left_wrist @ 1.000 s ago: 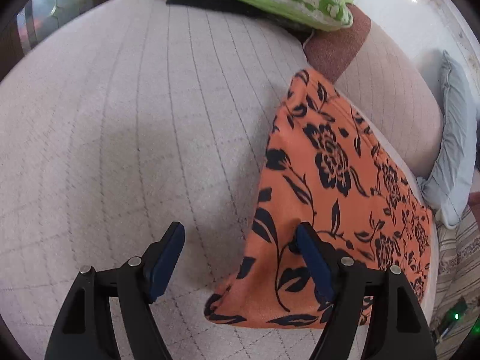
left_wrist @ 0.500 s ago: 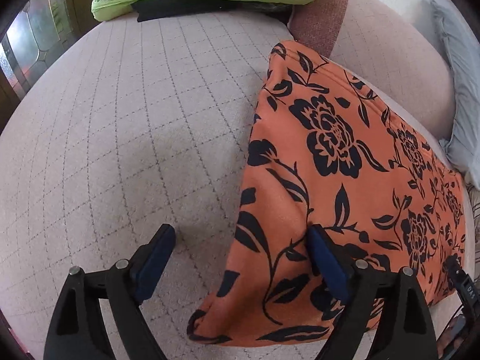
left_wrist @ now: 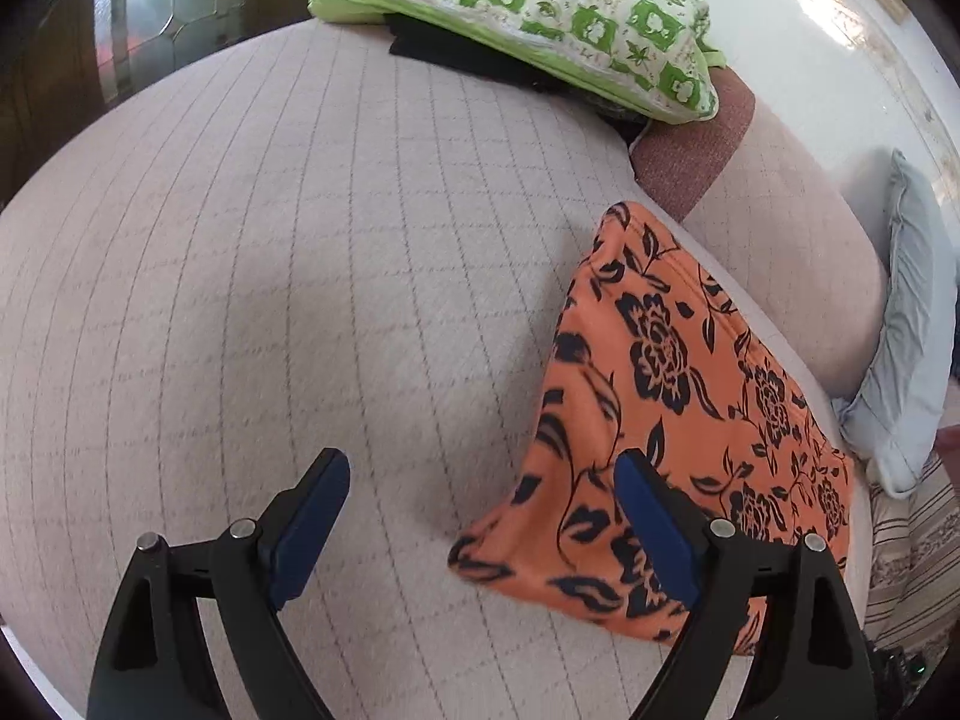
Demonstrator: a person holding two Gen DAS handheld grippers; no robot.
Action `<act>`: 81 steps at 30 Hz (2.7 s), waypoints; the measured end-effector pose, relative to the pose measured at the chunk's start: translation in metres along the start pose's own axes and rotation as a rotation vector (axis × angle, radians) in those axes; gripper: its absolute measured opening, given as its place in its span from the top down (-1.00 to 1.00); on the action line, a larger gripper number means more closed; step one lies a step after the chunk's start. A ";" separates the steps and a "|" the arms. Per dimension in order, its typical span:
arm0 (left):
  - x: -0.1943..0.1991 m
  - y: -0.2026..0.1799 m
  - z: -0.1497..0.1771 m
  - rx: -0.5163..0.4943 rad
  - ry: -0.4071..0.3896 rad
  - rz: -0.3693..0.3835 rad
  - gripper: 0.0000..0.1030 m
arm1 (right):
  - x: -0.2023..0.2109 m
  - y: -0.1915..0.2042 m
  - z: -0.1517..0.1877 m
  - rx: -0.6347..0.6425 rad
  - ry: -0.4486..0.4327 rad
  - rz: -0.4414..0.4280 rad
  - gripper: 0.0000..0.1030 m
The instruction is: Fold small clothes
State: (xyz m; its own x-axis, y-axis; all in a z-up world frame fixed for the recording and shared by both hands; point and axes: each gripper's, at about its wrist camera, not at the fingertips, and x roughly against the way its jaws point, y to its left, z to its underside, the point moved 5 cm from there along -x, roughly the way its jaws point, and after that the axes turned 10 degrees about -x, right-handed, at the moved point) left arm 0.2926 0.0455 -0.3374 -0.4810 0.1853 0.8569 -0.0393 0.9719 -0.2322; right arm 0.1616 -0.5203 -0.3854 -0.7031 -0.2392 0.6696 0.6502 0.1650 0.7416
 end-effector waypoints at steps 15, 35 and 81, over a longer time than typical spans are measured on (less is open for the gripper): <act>-0.023 -0.023 0.054 0.071 0.128 0.156 -0.78 | -0.041 -0.010 0.028 0.014 0.021 0.026 -0.23; -0.057 -0.049 0.027 0.191 0.037 0.263 0.04 | -0.084 0.010 0.015 0.057 -0.094 -0.032 0.47; -0.068 -0.024 0.012 0.278 0.035 0.421 -0.35 | -0.049 0.015 0.055 0.317 -0.143 0.074 0.62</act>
State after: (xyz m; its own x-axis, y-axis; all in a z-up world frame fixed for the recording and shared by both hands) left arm 0.3155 0.0076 -0.3962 -0.4761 0.5624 0.6760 -0.0820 0.7370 -0.6709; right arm 0.1895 -0.4535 -0.4050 -0.7050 -0.0826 0.7044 0.5951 0.4713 0.6509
